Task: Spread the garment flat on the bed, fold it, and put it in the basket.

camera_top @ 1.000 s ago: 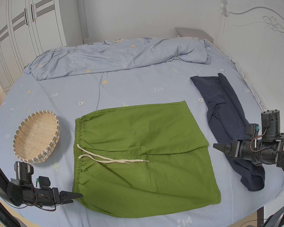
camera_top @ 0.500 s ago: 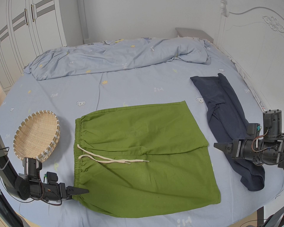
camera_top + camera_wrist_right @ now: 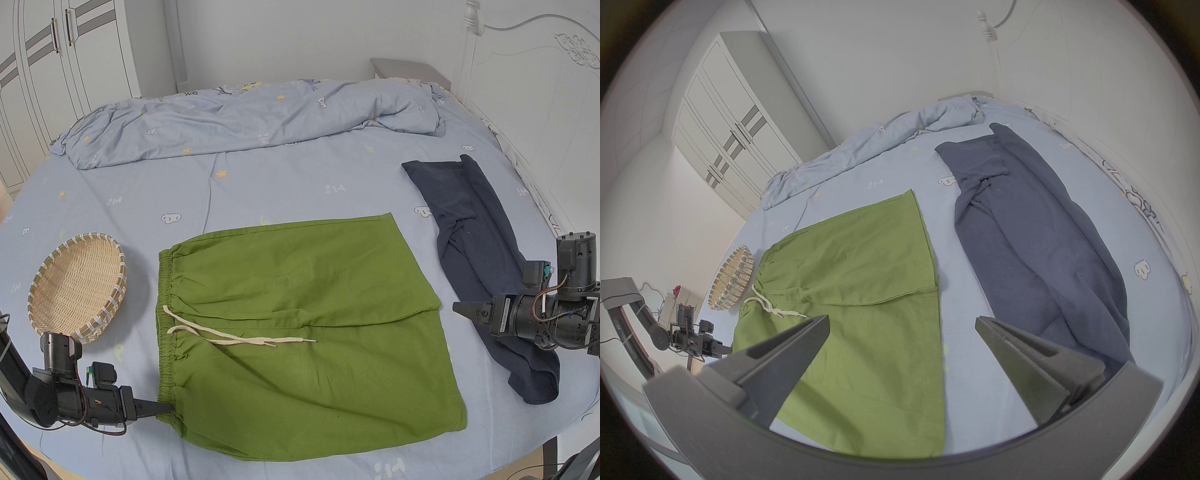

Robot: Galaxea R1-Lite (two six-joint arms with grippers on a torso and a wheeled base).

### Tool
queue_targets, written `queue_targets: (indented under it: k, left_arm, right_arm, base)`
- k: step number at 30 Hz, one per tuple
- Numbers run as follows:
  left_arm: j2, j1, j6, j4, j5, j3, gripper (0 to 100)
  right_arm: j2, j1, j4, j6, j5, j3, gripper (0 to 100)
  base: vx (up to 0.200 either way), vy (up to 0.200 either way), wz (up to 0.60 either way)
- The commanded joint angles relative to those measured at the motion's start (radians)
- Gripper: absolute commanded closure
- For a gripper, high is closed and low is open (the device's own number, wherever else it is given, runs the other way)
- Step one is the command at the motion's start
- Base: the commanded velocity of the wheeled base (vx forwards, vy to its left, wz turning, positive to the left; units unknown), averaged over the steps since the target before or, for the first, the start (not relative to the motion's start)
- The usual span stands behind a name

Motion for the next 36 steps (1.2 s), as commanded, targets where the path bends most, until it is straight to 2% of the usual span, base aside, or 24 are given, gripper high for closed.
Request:
queue_targets:
  k: [1,4,6,9,12,13,17,19,20,29,32,36]
  left_arm:
    - [-0.069,0.016,0.004,-0.001,0.005,0.051,100]
    - [-0.089,0.029,0.008,-0.001,0.011,0.073,100]
    - [-0.125,0.075,0.016,0.0,0.018,0.104,100]
    - [-0.15,0.125,0.037,-0.001,0.021,0.13,100]
    - [-0.138,0.163,0.069,0.0,0.023,0.15,100]
    - [-0.136,0.164,0.071,0.0,0.023,0.151,100]
    - [-0.107,0.177,0.093,0.0,0.031,0.159,100]
    - [-0.107,0.177,0.093,0.0,0.031,0.159,100]
    - [-0.095,0.171,0.093,0.0,0.032,0.159,100]
    - [-0.078,0.177,0.094,0.0,0.032,0.159,100]
    - [-0.076,0.174,0.093,-0.001,0.032,0.157,100]
    - [-0.078,0.174,0.094,-0.001,0.032,0.156,100]
  right_arm:
    - [0.001,0.0,-0.001,0.0,0.0,0.002,0]
    - [0.0,0.002,0.001,0.001,-0.001,0.006,0]
    - [-0.017,0.005,0.006,-0.002,0.006,0.035,0]
    - [-0.017,-0.005,0.013,0.0,0.039,0.068,0]
    - [-0.003,-0.02,0.015,0.005,0.106,0.126,0]
    - [-0.002,-0.02,0.015,0.006,0.109,0.129,0]
    - [0.072,-0.023,0.012,0.008,0.213,0.252,0]
    - [0.077,-0.023,0.01,0.008,0.215,0.255,0]
    - [0.139,-0.028,0.007,0.008,0.258,0.284,0]
    - [0.189,-0.028,0.004,0.008,0.304,0.342,0]
    - [0.195,-0.026,0.006,0.008,0.352,0.347,0]
    - [0.224,-0.018,0.001,0.006,0.371,0.347,0]
  base:
    - [0.0,0.0,0.0]
    - [0.0,0.0,0.0]
    - [0.0,0.0,0.0]
    - [0.0,0.0,0.0]
    - [0.0,0.0,0.0]
    - [0.0,0.0,0.0]
    - [0.0,0.0,0.0]
    - [0.0,0.0,0.0]
    - [0.0,0.0,0.0]
    - [0.0,0.0,0.0]
    - [0.0,0.0,0.0]
    - [0.0,0.0,0.0]
